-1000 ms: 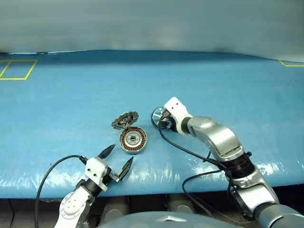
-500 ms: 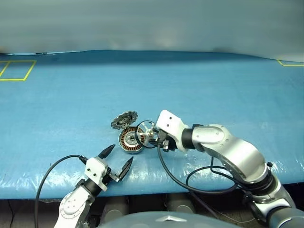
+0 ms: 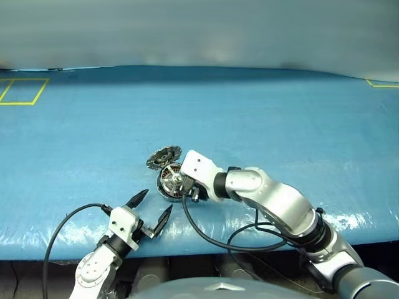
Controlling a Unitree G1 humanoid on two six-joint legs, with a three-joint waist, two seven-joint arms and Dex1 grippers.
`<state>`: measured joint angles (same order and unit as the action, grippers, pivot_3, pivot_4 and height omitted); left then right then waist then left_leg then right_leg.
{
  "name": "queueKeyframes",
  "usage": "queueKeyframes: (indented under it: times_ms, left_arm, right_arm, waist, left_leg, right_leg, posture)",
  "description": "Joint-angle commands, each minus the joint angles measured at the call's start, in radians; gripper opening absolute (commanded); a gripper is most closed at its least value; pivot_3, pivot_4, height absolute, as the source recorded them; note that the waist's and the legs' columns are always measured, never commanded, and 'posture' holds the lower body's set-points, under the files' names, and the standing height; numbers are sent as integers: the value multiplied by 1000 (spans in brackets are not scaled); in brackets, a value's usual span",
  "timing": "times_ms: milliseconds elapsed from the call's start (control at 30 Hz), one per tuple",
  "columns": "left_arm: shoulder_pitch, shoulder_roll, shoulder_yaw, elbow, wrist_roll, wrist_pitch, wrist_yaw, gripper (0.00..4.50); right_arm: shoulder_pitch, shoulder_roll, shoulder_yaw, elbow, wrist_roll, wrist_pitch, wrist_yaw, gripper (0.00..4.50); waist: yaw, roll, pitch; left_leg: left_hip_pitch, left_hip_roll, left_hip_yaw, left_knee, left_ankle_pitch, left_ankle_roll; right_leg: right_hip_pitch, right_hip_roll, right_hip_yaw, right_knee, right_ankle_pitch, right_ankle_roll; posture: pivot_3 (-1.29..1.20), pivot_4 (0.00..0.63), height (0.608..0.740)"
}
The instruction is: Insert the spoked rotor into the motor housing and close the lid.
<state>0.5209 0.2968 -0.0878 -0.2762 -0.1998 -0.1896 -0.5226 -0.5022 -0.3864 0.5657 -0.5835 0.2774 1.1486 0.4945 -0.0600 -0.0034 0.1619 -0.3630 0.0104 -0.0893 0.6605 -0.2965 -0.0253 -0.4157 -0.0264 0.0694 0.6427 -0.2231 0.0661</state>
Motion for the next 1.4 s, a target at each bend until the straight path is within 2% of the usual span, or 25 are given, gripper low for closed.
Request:
queueKeyframes:
  times_ms: [33,1200,1400]
  left_arm:
    - [4,-2,0,-38,-5,-21,3,4500]
    - [9,-6,-11,-24,7,-24,11,4500]
    - [10,-6,-11,-19,6,-27,10,4500]
  right_arm:
    - [-27,15,-1,-3,-10,-33,-5,1554]
    - [9,24,10,66,-28,-45,9,1554]
    - [12,25,5,62,-31,-44,6,3544]
  waist:
    - [0,0,0]
    - [0,0,0]
    - [0,0,0]
  left_leg:
    - [0,0,0,0,0,0]
    - [0,0,0,0,0,0]
    - [0,0,0,0,0,0]
  right_leg:
    - [0,0,0,0,0,0]
    - [0,0,0,0,0,0]
    - [0,0,0,0,0,0]
  posture:
    - [0,150,740]
    - [0,150,740]
    - [0,150,740]
